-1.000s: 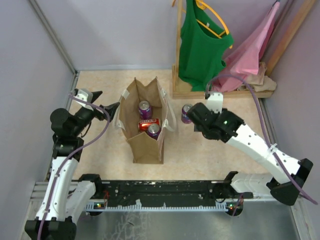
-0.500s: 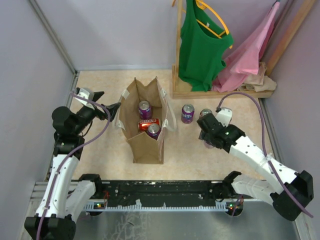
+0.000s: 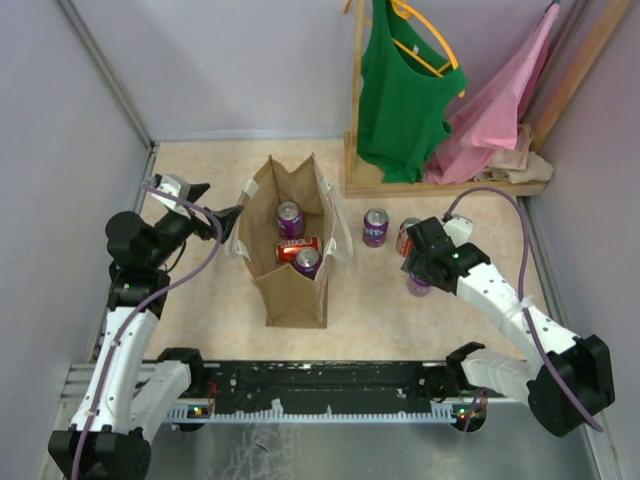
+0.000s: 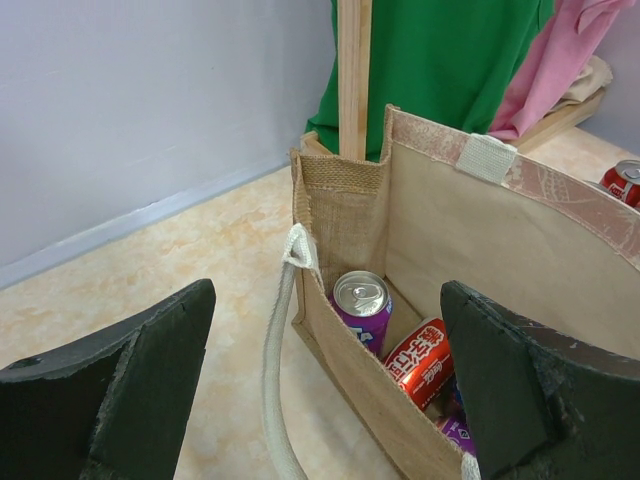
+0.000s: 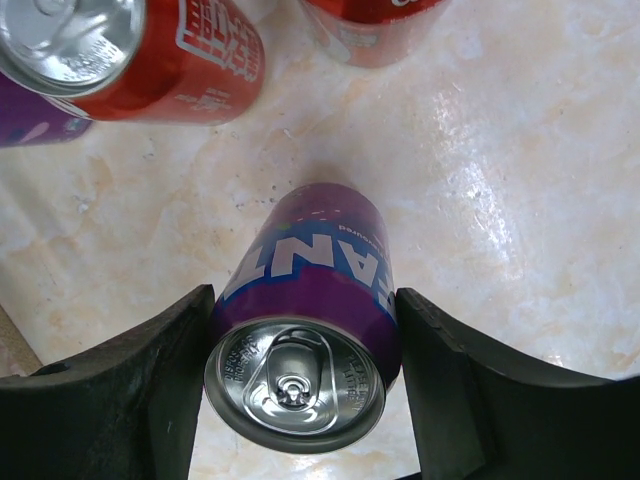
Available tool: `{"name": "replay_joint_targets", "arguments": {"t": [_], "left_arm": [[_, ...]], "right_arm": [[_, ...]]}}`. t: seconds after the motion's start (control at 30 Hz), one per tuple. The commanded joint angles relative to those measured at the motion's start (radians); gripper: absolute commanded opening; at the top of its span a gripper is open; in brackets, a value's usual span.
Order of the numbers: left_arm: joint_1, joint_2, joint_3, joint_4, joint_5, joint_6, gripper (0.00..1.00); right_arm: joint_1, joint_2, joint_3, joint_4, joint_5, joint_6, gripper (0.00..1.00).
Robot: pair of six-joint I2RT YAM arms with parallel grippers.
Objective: Take the beverage out of the canvas bag
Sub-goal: Place the drink at the center of the board.
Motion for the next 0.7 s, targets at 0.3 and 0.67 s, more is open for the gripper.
{"name": "replay_joint_targets", "arguments": {"t": [0.3,0.67], "left_arm": [[-0.008,0.015,-0.002,0.015,0.016,0.003,1.00],[-0.010,0.018,-0.003,0.012,0.015,0.006,1.00]], "right_arm": [[-0.022,0.077,0.024,0.013,-0.006,0.006,0.73],[-0.020,0.037,0.141,-0.077,0.043,-0.038,0.99]]}}
